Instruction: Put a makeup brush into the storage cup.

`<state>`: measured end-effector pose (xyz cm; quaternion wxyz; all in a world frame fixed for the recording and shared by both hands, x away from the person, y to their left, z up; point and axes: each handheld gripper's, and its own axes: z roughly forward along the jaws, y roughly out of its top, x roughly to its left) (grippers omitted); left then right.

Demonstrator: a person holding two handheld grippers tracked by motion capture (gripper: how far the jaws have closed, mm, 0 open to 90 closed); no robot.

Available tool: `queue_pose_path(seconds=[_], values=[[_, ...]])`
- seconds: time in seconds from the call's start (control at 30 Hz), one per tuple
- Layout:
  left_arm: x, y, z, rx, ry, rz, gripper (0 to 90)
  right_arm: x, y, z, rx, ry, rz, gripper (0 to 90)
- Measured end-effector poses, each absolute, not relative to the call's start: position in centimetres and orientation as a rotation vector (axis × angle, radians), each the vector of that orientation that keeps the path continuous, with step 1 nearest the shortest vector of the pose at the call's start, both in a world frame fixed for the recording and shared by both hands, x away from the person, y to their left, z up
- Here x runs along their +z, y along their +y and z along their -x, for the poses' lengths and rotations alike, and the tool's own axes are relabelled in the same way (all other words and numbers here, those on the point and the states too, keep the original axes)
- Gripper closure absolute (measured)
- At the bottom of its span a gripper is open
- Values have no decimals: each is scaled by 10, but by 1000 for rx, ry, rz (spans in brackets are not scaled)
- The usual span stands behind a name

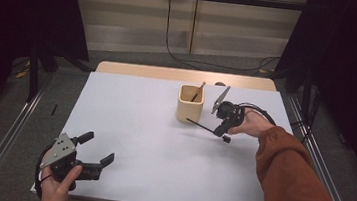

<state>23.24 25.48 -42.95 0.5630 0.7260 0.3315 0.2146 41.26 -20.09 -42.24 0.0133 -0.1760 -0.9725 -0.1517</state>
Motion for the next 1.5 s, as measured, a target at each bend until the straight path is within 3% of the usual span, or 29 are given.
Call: queue_pose_path(seconds=[1.5], values=[[-429,257,-229,523,792,-1702,26,-408,-244,-381,-1351,-2785,819,863]])
